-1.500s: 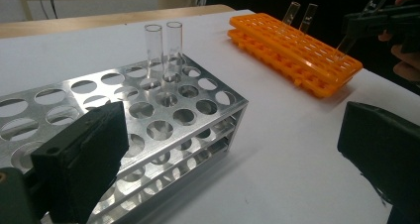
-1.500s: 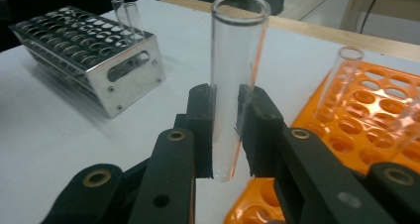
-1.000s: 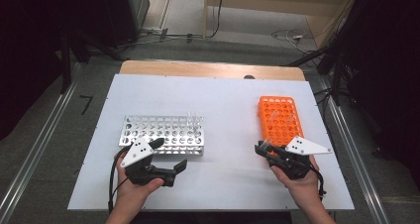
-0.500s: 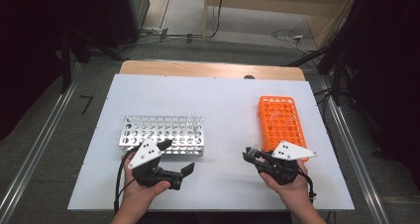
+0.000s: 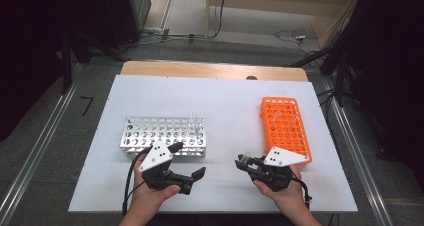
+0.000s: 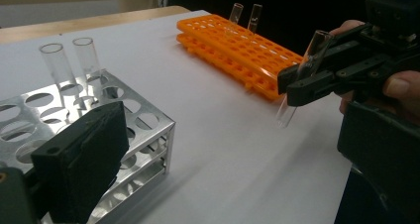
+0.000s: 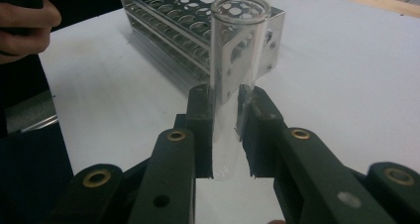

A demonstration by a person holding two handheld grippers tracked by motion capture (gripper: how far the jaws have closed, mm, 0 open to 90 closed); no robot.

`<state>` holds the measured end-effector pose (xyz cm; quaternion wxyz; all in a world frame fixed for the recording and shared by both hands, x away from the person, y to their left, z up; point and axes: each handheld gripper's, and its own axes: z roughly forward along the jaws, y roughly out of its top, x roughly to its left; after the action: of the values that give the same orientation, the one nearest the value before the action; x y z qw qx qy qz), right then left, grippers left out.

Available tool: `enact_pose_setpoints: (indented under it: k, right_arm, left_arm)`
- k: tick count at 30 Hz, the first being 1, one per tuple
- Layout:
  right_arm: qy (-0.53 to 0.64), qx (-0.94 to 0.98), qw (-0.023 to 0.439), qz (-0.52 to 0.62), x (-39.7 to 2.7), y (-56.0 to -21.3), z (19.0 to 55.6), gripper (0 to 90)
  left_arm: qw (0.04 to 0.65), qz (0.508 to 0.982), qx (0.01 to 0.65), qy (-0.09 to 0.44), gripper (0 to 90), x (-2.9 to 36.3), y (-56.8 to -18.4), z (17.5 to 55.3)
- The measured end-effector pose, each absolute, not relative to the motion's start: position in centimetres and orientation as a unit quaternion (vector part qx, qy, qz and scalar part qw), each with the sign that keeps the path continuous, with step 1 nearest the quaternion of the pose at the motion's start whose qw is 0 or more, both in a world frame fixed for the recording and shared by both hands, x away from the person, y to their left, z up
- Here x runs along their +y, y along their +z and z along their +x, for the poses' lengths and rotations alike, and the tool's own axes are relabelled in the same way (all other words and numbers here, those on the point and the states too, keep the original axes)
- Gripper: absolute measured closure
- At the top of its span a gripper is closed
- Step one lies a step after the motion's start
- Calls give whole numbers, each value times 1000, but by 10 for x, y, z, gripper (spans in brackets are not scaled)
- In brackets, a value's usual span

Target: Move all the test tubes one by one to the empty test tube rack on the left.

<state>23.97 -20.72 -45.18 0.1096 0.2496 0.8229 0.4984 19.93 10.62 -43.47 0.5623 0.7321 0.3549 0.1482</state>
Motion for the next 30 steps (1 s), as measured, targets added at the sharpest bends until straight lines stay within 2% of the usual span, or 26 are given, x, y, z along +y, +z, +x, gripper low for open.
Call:
enact_pose_setpoints:
  k: [17,21,25,30]
  right_arm:
    - [494,835,93,225,-189,-456,231,734]
    - [493,837,90,218,-185,-457,230,734]
    - [491,840,87,214,-182,-459,229,734]
    - [488,844,83,208,-177,-460,227,734]
  left_arm:
    - [570,740,332,131,1,84,-432,199]
    - [574,740,327,125,26,81,-431,198]
    - [577,743,318,118,66,77,-430,198]
    - [581,748,303,103,204,67,-432,198]
